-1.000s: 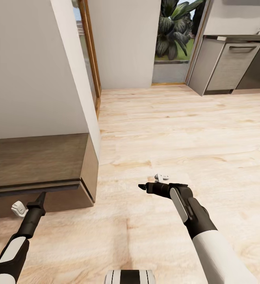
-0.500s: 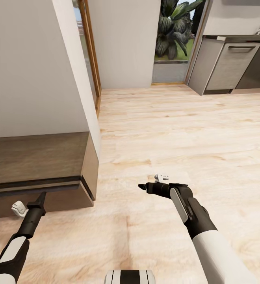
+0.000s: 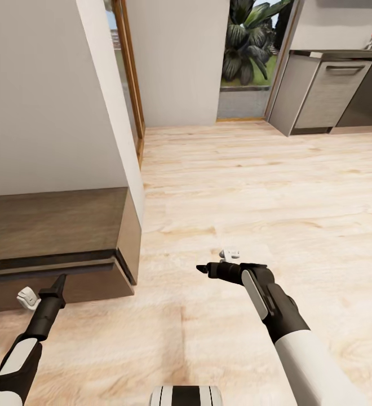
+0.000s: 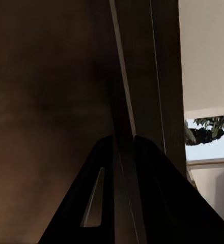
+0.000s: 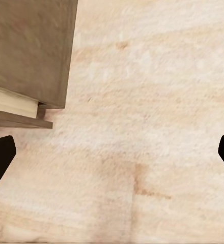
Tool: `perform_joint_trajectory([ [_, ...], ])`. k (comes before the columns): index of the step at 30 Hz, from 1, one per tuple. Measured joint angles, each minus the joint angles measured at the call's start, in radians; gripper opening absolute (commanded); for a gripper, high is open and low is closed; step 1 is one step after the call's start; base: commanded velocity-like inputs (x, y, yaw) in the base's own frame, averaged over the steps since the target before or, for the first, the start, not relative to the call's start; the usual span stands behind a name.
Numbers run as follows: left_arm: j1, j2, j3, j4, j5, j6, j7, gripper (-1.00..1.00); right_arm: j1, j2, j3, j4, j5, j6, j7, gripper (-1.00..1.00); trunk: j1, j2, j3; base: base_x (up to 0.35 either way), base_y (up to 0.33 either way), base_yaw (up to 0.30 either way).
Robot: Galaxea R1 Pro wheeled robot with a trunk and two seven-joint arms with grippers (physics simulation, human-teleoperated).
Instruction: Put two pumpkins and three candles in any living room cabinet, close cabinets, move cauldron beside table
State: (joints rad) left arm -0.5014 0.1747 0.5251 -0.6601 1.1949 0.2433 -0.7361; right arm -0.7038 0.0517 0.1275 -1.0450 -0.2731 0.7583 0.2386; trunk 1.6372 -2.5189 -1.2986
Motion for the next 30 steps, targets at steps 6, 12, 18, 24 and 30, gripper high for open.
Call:
perform_joint_trajectory([
  [6, 0.0, 0.0, -0.001, 0.001, 0.0, 0.001, -0.003, -1.0, 0.001, 0.0, 0.001, 0.0, 0.0, -0.001, 0.0, 1.0, 0.0, 0.0, 0.0, -0.042, 0.0, 0.0],
  [12, 0.0, 0.0, 0.0, 0.007, 0.0, 0.0, -0.013, -1.0, 0.002, 0.0, 0.001, 0.0, 0.0, -0.002, 0.0, 1.0, 0.0, 0.0, 0.0, -0.004, 0.0, 0.0],
  [18, 0.0, 0.0, -0.001, -0.001, -0.002, 0.0, 0.001, -1.0, 0.002, 0.0, 0.001, 0.0, 0.0, -0.003, 0.0, 1.0, 0.0, 0.0, 0.0, -0.048, 0.0, 0.0],
  [24, 0.0, 0.0, -0.002, -0.001, -0.003, 0.0, 0.001, -1.0, 0.002, 0.0, 0.001, 0.0, 0.0, -0.004, 0.0, 1.0, 0.0, 0.0, 0.0, -0.048, 0.0, 0.0],
  [30, 0.0, 0.0, -0.003, -0.001, -0.002, 0.0, 0.0, -1.0, 0.002, -0.001, 0.001, 0.0, 0.0, -0.003, 0.0, 1.0, 0.0, 0.0, 0.0, -0.069, 0.0, 0.0],
])
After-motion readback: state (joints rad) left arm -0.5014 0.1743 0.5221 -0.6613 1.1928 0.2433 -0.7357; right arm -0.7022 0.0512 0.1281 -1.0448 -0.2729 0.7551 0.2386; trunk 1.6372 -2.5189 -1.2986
